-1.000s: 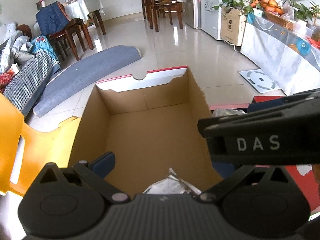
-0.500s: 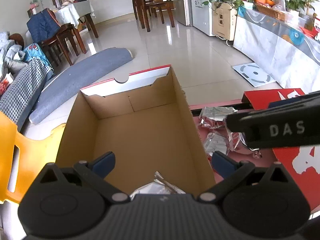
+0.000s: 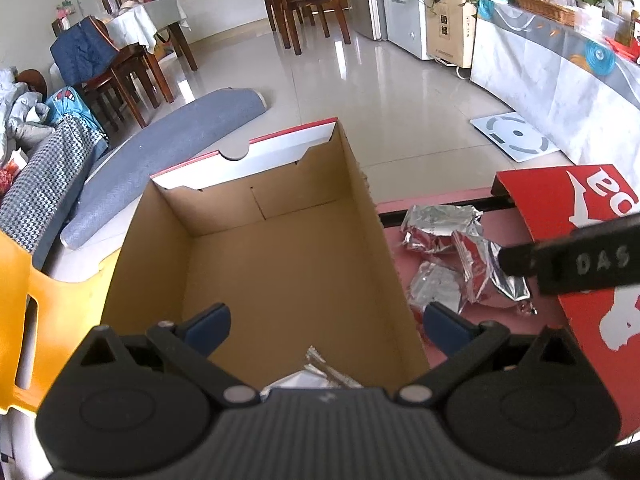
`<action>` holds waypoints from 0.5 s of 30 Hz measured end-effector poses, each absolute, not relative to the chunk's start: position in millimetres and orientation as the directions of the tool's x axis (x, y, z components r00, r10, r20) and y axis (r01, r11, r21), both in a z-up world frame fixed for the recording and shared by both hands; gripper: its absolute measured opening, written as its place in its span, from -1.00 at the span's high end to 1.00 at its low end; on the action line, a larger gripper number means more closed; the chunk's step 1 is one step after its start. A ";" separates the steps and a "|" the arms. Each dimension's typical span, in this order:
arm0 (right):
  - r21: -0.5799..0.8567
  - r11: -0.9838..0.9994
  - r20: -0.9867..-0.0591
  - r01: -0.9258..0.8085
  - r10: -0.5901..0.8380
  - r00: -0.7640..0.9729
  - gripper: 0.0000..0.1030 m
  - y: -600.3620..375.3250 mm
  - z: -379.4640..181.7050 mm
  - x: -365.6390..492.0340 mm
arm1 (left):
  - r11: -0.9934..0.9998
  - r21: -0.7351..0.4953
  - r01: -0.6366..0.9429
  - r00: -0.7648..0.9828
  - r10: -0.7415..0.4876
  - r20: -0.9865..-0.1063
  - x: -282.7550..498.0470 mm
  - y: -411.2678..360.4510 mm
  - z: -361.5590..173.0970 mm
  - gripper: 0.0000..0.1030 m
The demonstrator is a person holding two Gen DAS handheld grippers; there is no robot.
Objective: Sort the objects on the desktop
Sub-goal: 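Move the open right tool back over the foil packets on the tray, then lower the open right tool onto the next silver foil packet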
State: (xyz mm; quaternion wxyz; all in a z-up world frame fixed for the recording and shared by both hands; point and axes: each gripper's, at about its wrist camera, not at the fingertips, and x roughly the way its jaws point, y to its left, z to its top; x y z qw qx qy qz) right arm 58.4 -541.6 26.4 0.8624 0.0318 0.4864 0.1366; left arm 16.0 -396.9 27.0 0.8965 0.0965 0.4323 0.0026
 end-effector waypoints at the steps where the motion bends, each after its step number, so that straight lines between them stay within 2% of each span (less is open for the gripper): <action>1: 0.182 0.959 -0.831 -0.219 0.269 0.487 -0.44 -539.4 25.8 58.9 | 0.981 0.179 0.078 0.629 0.091 -0.772 17.0 -397.4 27.1 -1.00; 9: 0.167 0.946 -0.840 -0.278 0.285 0.462 -0.44 -536.0 15.0 74.1 | 0.988 0.138 0.073 0.634 0.060 -0.771 26.1 -396.4 27.7 -1.00; 15: 0.186 0.940 -0.850 -0.286 0.300 0.432 -0.44 -541.0 2.8 92.3 | 0.984 0.158 0.081 0.633 0.072 -0.771 28.1 -399.2 23.7 -1.00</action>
